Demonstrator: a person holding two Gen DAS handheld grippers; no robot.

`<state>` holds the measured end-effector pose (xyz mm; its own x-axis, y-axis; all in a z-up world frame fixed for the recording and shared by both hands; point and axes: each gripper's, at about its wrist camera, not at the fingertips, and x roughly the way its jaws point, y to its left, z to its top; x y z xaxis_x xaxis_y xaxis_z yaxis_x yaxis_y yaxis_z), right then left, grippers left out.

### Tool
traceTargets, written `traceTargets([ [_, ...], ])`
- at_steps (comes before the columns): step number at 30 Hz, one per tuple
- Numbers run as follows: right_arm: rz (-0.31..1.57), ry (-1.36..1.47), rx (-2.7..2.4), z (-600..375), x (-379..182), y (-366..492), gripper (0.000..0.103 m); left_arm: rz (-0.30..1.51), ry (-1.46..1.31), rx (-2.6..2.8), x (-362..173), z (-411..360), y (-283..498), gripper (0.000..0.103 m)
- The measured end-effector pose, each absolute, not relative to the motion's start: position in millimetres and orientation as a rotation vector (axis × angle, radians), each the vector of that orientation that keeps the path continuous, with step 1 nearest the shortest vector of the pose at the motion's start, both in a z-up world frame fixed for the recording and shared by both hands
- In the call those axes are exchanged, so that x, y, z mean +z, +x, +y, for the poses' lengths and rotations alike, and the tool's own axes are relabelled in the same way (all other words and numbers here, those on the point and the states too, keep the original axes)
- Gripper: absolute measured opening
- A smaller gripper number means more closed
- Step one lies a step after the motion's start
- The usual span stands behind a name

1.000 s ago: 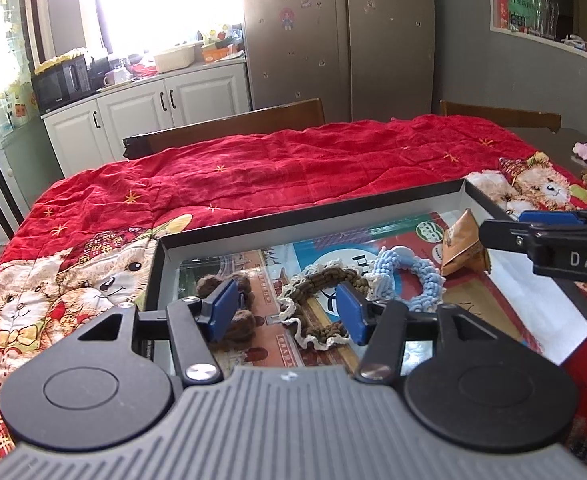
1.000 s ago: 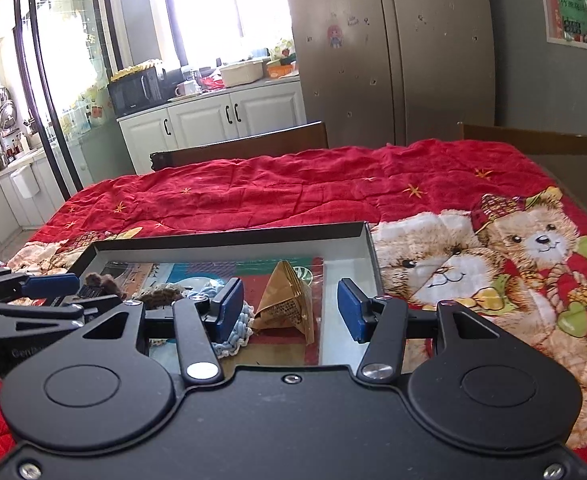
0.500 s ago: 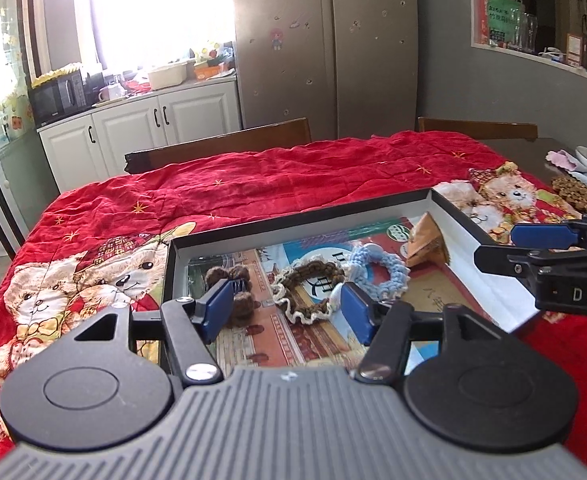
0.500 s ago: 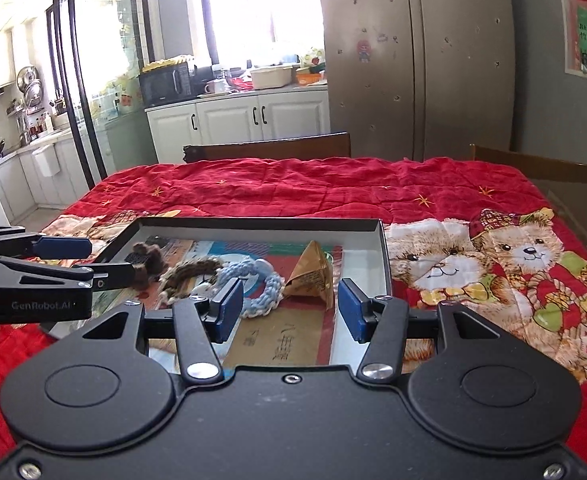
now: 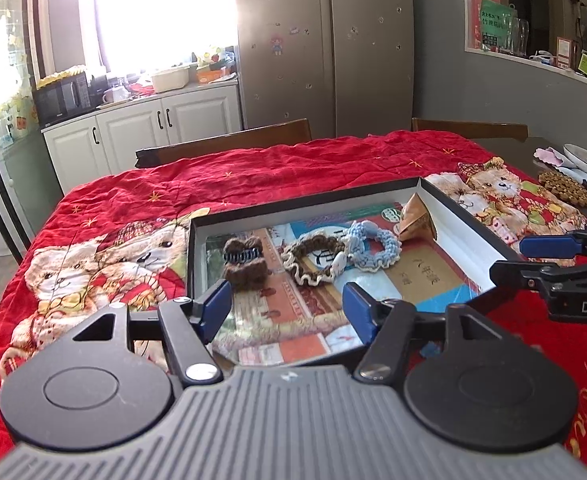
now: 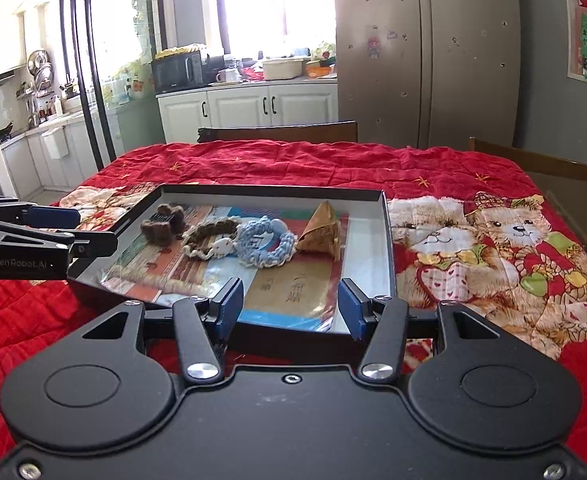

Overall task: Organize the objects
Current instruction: 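Withdraw both tools from the box toward the remaining scrunchies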

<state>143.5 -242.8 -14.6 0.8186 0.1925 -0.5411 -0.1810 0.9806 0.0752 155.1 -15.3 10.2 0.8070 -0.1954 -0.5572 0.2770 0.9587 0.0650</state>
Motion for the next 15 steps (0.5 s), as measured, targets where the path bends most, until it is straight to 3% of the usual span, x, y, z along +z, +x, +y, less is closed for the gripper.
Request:
traceTargets([
  [15, 0.536, -0.038, 0.295, -213.7, -7.8, 91.6, 0.05, 0.62, 0.105, -0.279, -8.8, 3.1, 117.5, 0.074],
])
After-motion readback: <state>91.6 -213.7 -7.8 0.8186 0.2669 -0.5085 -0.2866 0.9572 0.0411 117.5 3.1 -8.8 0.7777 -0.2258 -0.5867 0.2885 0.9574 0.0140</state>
